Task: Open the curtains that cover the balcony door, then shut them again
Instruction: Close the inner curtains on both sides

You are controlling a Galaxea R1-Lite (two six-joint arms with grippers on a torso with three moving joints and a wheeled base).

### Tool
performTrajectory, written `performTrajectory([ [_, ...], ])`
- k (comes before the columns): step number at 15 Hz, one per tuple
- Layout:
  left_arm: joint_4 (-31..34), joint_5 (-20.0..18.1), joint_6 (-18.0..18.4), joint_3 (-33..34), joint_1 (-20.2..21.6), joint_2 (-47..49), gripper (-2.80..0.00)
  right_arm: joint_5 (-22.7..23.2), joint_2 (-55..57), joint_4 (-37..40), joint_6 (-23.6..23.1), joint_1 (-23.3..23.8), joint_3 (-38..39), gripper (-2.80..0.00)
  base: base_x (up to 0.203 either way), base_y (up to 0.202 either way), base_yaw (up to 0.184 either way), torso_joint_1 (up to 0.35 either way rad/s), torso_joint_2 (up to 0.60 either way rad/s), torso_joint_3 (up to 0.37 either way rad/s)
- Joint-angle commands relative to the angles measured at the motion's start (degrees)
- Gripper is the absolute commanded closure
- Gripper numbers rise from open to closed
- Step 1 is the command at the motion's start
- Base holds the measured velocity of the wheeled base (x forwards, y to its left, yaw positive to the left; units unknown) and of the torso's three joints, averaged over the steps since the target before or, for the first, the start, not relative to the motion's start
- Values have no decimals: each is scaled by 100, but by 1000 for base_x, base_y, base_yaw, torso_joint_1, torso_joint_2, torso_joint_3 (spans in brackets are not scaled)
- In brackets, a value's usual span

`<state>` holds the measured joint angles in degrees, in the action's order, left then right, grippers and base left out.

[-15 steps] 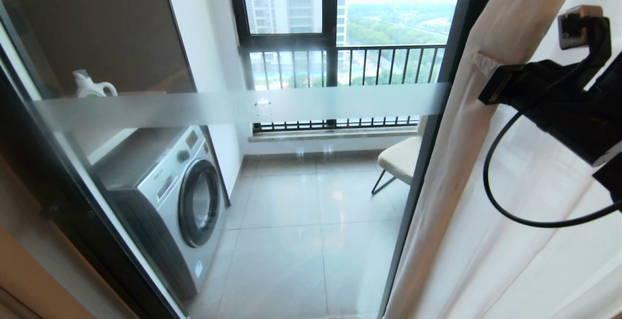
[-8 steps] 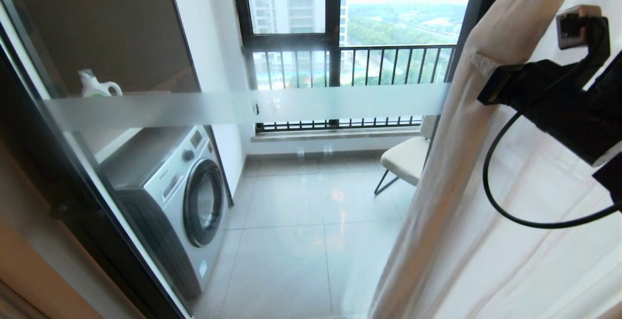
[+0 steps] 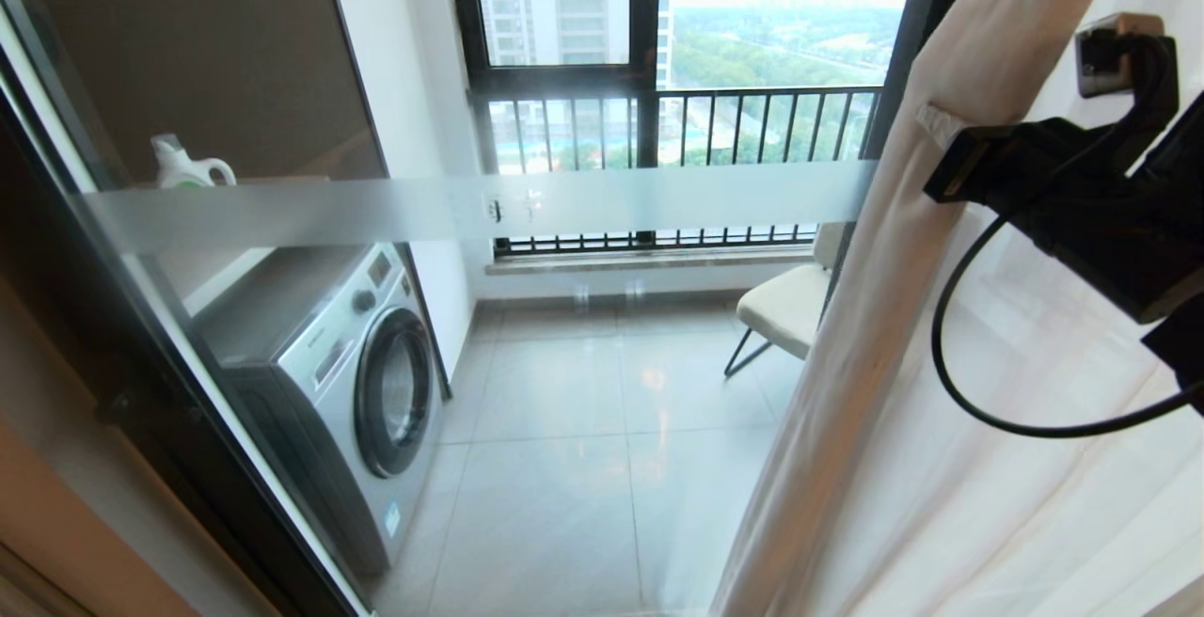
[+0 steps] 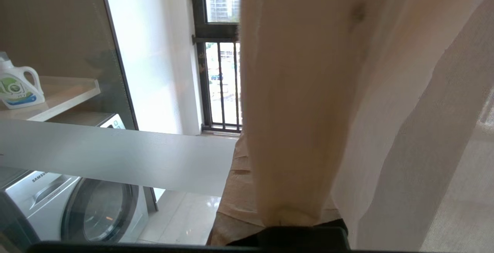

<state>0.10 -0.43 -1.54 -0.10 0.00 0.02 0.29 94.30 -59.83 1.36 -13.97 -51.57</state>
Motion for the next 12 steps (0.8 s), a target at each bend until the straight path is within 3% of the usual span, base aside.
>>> performTrajectory([
  [1,-1,-1,-4,1,0,-2,0,-12,61,-18,-17,-172,-17,0,0,0,0,0,0,0],
  [4,-1,-1,-5,1,0,-2,0,-279,208,-45,-486,-477,-58,0,0,0,0,0,0,0],
  [12,-1,-1,-5,1,0,-2,0,-1172,902,-31,-914,-1960,-783,0,0,0,0,0,0,0],
])
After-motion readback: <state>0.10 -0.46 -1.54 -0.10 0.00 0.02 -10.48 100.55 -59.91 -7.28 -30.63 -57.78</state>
